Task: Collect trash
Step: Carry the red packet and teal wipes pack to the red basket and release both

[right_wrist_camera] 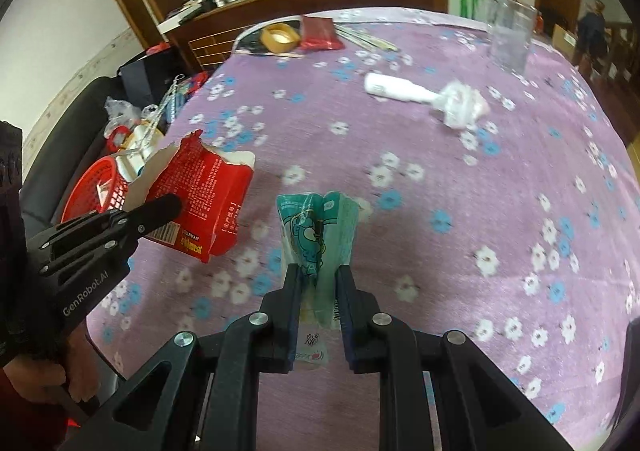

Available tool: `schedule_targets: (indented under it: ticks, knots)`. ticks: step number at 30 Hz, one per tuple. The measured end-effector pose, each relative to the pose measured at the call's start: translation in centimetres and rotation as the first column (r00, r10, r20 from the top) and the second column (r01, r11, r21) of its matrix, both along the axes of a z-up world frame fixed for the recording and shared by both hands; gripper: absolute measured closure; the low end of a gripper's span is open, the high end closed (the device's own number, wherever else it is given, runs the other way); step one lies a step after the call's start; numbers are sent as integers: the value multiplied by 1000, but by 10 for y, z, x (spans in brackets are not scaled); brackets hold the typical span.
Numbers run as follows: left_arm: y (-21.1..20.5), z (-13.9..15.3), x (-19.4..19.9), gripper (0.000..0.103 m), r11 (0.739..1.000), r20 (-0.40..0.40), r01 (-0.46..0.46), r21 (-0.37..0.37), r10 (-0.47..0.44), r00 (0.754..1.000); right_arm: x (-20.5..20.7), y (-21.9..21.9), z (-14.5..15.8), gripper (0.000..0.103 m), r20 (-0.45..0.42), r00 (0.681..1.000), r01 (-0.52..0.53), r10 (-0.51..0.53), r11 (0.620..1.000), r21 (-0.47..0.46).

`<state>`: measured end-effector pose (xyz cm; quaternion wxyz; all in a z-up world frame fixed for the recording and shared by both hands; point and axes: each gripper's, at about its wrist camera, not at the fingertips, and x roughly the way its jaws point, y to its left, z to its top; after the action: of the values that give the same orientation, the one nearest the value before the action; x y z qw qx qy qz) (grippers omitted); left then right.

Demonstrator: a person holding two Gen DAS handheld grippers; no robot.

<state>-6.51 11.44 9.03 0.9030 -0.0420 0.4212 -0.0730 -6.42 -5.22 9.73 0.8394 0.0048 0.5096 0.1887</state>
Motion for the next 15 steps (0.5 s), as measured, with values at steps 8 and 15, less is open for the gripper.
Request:
schedule_targets:
  ticks: [8,15]
  knots:
    - [22,7,-9,100,1000,19,-17,4,17,1000,2,29,6,84,13,999,-40,40,999,0]
    - [42,10,-19,100,999,28,-44,-13,44,999,-3,44,11,84,18,998,-55,55,998,-2]
